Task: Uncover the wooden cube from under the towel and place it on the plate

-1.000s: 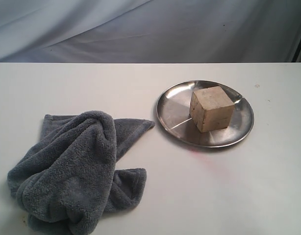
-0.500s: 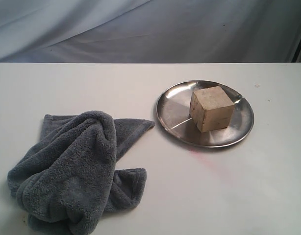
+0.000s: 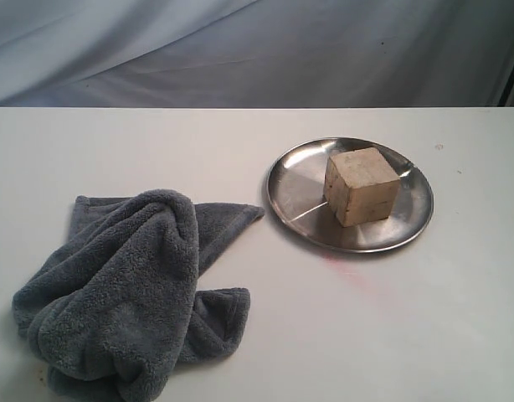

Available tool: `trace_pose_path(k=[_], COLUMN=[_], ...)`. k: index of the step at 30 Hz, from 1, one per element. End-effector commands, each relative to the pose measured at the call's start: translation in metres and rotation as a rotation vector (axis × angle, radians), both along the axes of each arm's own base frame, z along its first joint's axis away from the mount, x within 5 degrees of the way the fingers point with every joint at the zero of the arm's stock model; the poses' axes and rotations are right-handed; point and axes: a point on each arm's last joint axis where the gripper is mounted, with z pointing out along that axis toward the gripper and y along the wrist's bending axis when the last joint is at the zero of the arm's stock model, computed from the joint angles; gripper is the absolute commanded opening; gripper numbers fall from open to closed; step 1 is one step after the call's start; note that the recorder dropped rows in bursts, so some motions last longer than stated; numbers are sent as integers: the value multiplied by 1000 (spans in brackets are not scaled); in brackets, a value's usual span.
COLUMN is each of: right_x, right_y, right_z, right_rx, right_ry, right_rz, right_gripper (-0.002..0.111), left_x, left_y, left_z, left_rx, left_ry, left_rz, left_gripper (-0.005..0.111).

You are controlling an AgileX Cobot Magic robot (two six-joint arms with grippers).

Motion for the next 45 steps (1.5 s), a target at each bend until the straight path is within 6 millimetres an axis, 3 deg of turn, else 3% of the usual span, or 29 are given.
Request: trace_pose_path(k=[1,11,22,27,34,39,45], right_x=[-10,-42,-38,-31,-25,-25,-25], right_y=[0,2,6,4,2,1,1], right_z=[-6,-20,-39,-61,-90,-92,-92], right_rx=[14,4,81,161,78,-35,-30], right_ry=[32,68,211,215,236,258,254], right_rz=[9,56,99,88,49,27,28], right_gripper=[0,0,0,0,0,0,0], left_x=[0,0,0,0,0,0,0], left_y=[0,0,0,0,0,0,0], left_z=[-1,-1,-1,-1,-1,-1,-1], left_rx=[0,2,-2,-2,1,1,-2], left_ry=[1,1,1,1,1,1,1], left_rz=[-1,-1,-1,-1,-1,-1,-1], left_gripper=[1,1,1,1,1,1,1])
